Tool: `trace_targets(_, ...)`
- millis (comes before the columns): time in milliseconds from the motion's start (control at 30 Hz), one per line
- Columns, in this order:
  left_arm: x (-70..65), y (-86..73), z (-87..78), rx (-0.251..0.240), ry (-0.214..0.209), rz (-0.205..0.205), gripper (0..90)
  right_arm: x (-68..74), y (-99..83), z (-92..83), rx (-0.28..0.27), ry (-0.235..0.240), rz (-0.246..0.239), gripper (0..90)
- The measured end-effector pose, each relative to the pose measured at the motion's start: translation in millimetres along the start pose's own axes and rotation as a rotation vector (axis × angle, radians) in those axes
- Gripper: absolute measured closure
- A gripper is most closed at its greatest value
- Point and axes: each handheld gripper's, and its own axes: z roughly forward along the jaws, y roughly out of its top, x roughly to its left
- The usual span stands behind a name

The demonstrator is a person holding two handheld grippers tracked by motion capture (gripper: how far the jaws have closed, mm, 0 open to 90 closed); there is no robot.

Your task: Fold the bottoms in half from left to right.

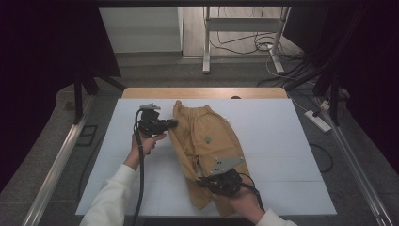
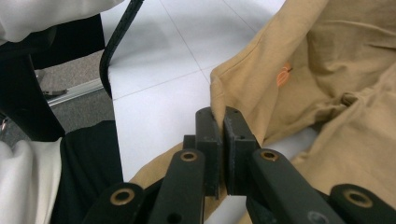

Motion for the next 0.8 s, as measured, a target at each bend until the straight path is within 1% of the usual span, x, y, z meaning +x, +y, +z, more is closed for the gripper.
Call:
trace_targets(300, -9.2, 3.5, 5.7, -0.001, -0.012, 0.018, 82.6, -4.7, -8.8, -13.1, -0.002, -0.022, 0.021, 86.1)
trace_targets(800, -20.3, 8.0, 13.0, -0.006, -0.029, 0.037, 82.3, -3.8, -15.5, -27.6, -0.016, -0.039, 0.033, 86.1)
